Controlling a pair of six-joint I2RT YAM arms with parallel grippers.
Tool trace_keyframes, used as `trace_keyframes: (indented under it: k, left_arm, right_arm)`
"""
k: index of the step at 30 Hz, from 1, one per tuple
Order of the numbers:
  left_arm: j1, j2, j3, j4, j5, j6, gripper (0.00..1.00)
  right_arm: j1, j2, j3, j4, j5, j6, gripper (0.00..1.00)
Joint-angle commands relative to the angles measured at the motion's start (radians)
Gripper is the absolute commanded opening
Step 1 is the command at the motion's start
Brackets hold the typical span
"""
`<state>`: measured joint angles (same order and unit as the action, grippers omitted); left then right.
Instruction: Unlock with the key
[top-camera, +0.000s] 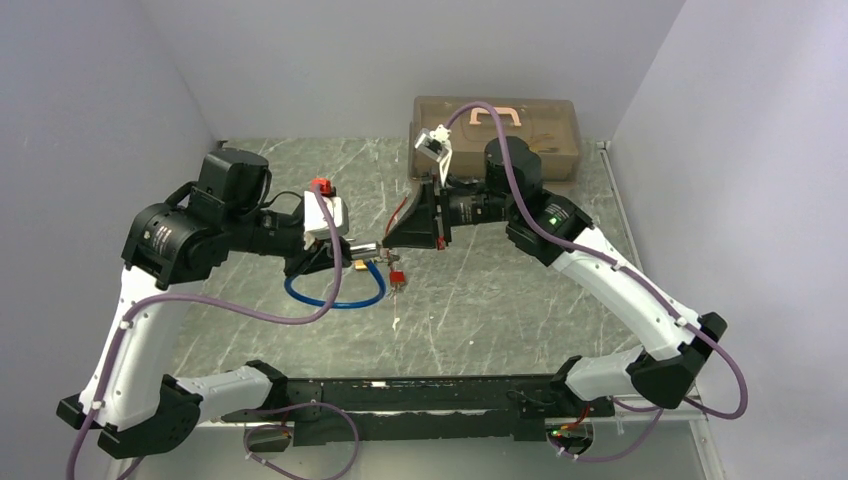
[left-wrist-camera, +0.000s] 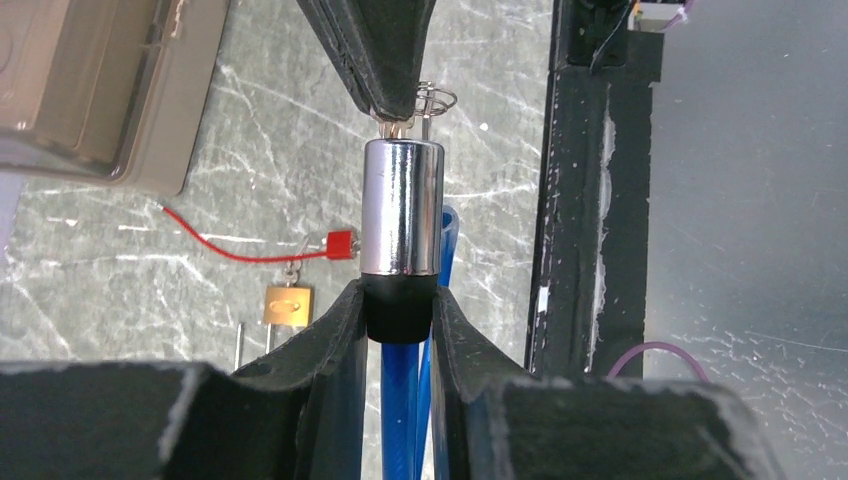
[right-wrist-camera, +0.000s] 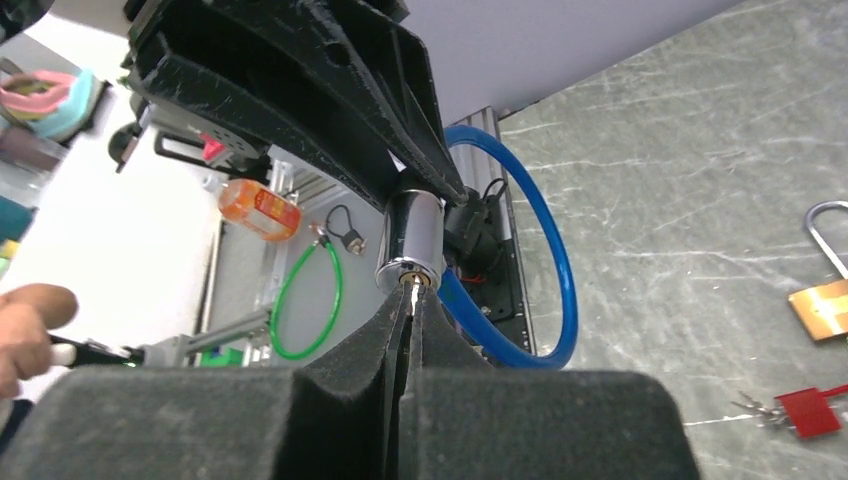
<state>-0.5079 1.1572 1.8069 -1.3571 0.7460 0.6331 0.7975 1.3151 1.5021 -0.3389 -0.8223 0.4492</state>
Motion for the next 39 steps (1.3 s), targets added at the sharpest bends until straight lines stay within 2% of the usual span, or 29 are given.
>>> trace_keyframes:
  k: [1, 8, 13, 20, 24, 30, 31, 33, 37, 39]
  left_arm:
    - [-0.003, -0.004, 0.021, 0.158, -0.096, 0.009, 0.00]
    - [-0.005, 0.013, 0.012, 0.257, -0.248, 0.076, 0.00]
    - [-0.014, 0.048, 0.096, 0.284, -0.302, 0.099, 0.00]
    - [-0.039, 0.068, 0.164, 0.366, -0.461, 0.106, 0.00]
    - [-0.061, 0.066, 0.160, 0.438, -0.579, 0.097, 0.00]
    - [-0.066, 0.069, 0.167, 0.457, -0.578, 0.072, 0.00]
    - [-0.066, 0.069, 0.168, 0.457, -0.564, 0.060, 0.00]
    - [-0.065, 0.069, 0.151, 0.461, -0.521, 0.030, 0.00]
    - [-0.065, 0.059, 0.084, 0.478, -0.459, -0.030, 0.00]
    - [-0.064, 0.050, 0.047, 0.491, -0.462, -0.047, 0.00]
  right_arm:
    - [0.015, 0.060, 0.000, 0.048, -0.091, 0.173, 0.00]
    - [0.012, 0.100, 0.032, 0.142, -0.095, 0.371, 0.00]
    - [0.000, 0.124, 0.119, 0.154, -0.091, 0.480, 0.00]
    - [-0.009, 0.143, 0.192, 0.145, -0.043, 0.602, 0.00]
    - [-0.009, 0.144, 0.198, 0.106, -0.005, 0.618, 0.00]
    - [-0.012, 0.143, 0.241, 0.061, 0.013, 0.569, 0.00]
    - [-0.011, 0.144, 0.258, 0.045, 0.012, 0.545, 0.06]
    - [-0.012, 0.138, 0.297, -0.002, 0.037, 0.479, 0.31]
    - [-0.022, 0.106, 0.343, -0.095, 0.091, 0.341, 0.97]
    - [-0.031, 0.084, 0.353, -0.133, 0.133, 0.290, 1.00]
